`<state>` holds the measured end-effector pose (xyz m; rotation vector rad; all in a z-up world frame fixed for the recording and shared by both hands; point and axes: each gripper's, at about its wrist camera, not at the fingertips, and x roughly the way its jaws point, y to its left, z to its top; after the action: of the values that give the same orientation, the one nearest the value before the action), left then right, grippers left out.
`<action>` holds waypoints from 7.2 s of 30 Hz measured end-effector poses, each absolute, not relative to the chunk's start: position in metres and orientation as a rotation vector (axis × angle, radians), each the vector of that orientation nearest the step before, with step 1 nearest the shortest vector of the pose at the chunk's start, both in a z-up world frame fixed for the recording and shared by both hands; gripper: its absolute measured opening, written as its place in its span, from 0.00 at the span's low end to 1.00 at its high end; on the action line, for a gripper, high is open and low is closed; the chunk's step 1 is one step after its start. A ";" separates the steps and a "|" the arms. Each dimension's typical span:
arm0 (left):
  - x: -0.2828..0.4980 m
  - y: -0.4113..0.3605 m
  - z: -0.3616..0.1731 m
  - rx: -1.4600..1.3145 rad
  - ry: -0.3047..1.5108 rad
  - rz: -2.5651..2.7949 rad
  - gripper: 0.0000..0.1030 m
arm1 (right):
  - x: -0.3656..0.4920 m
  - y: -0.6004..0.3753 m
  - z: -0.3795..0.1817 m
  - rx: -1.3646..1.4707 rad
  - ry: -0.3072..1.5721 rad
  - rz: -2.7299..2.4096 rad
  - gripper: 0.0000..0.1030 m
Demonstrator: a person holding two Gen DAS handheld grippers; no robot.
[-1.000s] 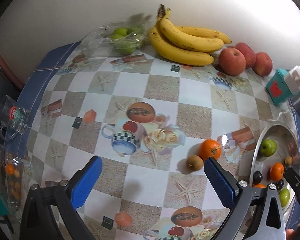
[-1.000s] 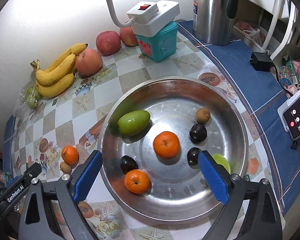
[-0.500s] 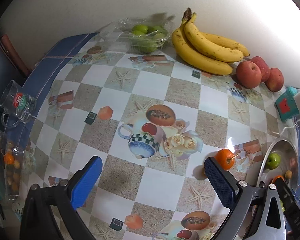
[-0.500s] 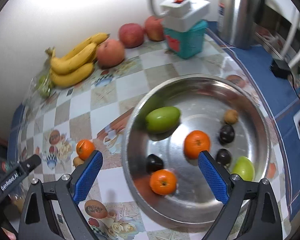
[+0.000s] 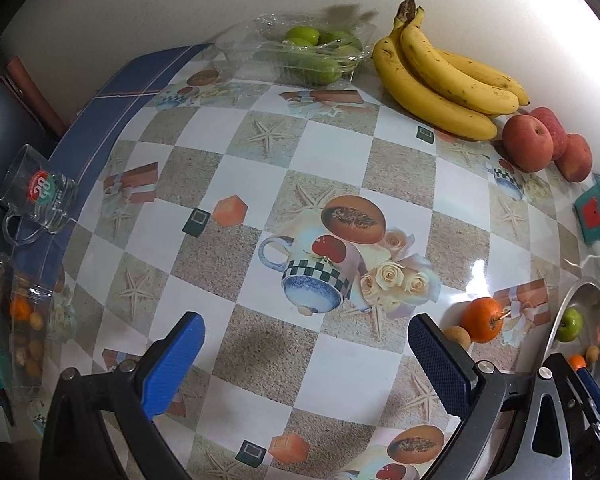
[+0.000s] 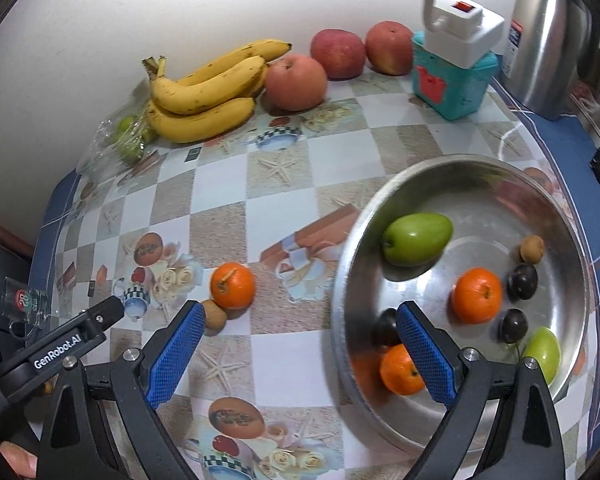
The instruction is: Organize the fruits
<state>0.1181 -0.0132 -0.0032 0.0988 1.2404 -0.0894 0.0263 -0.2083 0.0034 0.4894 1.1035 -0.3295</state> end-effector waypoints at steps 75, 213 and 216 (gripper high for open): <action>0.118 -0.090 -0.032 0.061 1.367 -0.484 0.52 | 0.036 -0.240 0.017 0.584 1.077 -0.371 0.37; 0.043 -0.059 -0.033 0.251 1.201 -0.163 0.95 | -0.064 -0.234 -0.008 0.422 1.119 -0.518 0.93; 0.035 -0.053 -0.028 0.284 1.183 -0.133 0.95 | -0.066 -0.226 -0.006 0.409 1.116 -0.504 0.93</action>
<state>0.0354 -0.0528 -0.0280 0.2844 1.1828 -0.1329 -0.0664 -0.2263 -0.0063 0.4089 1.1156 -0.5040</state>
